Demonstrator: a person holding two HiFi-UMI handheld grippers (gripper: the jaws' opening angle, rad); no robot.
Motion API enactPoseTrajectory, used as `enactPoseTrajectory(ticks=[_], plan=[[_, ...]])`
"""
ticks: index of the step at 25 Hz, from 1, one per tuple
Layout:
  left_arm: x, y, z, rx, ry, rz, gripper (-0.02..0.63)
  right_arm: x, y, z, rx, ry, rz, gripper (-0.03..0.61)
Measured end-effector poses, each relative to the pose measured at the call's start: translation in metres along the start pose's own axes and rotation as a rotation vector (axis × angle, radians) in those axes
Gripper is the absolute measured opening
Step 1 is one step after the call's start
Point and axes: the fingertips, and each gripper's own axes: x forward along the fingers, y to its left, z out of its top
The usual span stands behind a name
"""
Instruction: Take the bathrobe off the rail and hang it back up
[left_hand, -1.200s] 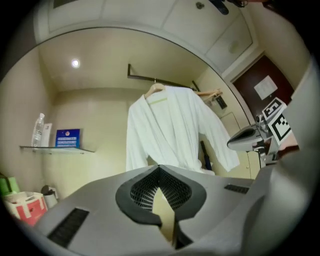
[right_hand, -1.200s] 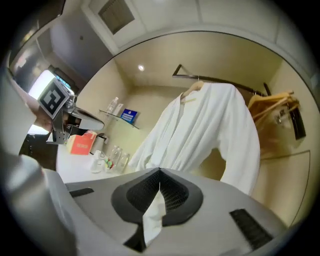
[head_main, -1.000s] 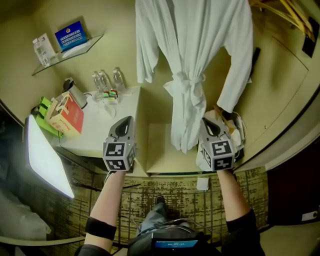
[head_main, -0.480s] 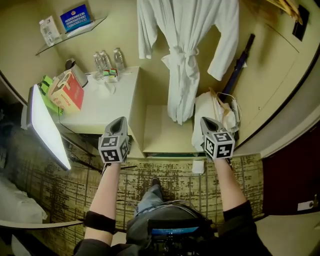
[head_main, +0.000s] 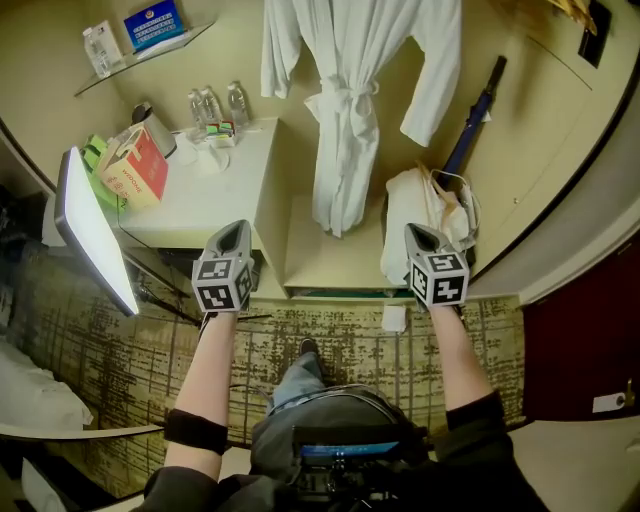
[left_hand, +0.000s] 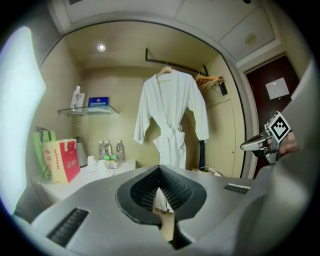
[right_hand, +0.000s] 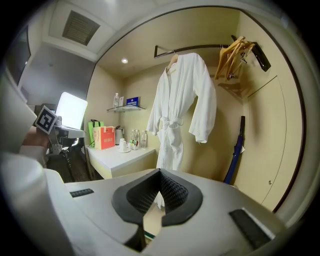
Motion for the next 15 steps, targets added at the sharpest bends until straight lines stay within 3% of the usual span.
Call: enactPoseTrajectory(ticks=[15], plan=[[-0.011,0.003,-0.010,-0.001,-0.001,0.025,0.002,0.002,0.008,0.002,-0.016,0.005,0.027,0.017]])
